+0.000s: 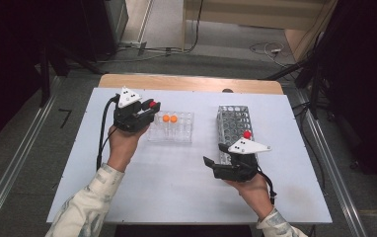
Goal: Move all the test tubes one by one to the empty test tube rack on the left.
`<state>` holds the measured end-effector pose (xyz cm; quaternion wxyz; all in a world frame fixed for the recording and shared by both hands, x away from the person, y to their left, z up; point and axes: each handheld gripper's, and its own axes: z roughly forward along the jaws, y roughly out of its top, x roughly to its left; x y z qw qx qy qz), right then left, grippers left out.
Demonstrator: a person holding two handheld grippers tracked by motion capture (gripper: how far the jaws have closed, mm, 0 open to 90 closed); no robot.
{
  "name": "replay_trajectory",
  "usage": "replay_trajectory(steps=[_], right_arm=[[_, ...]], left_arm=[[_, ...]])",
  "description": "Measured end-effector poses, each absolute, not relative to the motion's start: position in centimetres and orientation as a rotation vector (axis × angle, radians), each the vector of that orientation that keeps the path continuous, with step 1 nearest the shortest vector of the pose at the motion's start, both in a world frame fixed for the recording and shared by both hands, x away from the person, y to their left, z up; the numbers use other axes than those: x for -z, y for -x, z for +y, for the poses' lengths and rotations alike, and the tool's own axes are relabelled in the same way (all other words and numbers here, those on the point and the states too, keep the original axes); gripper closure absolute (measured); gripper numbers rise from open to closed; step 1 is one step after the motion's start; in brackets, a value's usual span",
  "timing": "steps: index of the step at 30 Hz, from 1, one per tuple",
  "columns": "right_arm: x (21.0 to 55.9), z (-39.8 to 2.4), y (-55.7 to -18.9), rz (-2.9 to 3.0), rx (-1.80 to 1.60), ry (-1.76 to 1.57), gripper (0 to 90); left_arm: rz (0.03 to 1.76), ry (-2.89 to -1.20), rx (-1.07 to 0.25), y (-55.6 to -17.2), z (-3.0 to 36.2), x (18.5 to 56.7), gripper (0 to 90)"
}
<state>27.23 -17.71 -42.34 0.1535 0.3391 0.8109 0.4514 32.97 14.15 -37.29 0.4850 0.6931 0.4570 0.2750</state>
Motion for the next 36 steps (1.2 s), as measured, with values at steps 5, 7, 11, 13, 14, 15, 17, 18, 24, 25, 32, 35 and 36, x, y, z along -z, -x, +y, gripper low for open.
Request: replay_trajectory(steps=[5,7,11,13,14,15,17,18,24,25,32,35,36], right_arm=[[42.3,-17.7,-27.2,2.325,-1.296,-0.972,28.5],[42.4,-17.7,-27.2,2.325,-1.295,-0.973,28.5],[42.4,-17.7,-27.2,2.325,-1.297,-0.972,28.5],[42.4,-17.6,-27.1,2.325,-1.297,-0.972,28.5],[42.4,-17.6,-27.1,2.325,-1.296,-0.971,28.5],[42.4,-17.6,-27.1,2.325,-1.296,-0.971,28.5],[42.4,-17.7,-27.1,2.326,-1.297,-0.971,28.5],[42.4,-17.7,-27.1,2.325,-1.297,-0.971,28.5],[42.4,-17.7,-27.1,2.324,-1.296,-0.970,28.5],[42.4,-17.7,-27.1,2.324,-1.297,-0.970,28.5],[42.4,-17.7,-27.2,2.323,-1.295,-0.969,28.5],[42.4,-17.7,-27.2,2.325,-1.292,-0.967,28.5],[42.4,-17.7,-27.2,2.325,-1.292,-0.968,28.5]], left_arm=[[1.113,-1.678,-0.684,-33.3,14.2,37.4,69.7],[1.114,-1.680,-0.682,-33.4,14.1,37.5,69.7],[1.116,-1.676,-0.686,-33.6,14.1,37.6,69.7],[1.116,-1.677,-0.688,-33.6,14.1,37.8,69.6],[1.119,-1.680,-0.688,-33.7,14.1,37.8,69.6],[1.118,-1.680,-0.690,-33.7,14.0,37.9,69.6],[1.118,-1.682,-0.690,-33.7,14.0,38.1,69.6],[1.116,-1.685,-0.691,-33.7,13.9,38.3,69.6],[1.125,-1.692,-0.697,-33.8,13.5,39.3,69.6],[1.128,-1.694,-0.697,-33.8,13.5,39.5,69.5],[1.145,-1.707,-0.685,-33.9,13.4,41.0,69.2],[1.153,-1.716,-0.680,-34.0,13.3,41.7,69.1],[1.156,-1.720,-0.678,-34.0,13.3,41.8,69.0]])
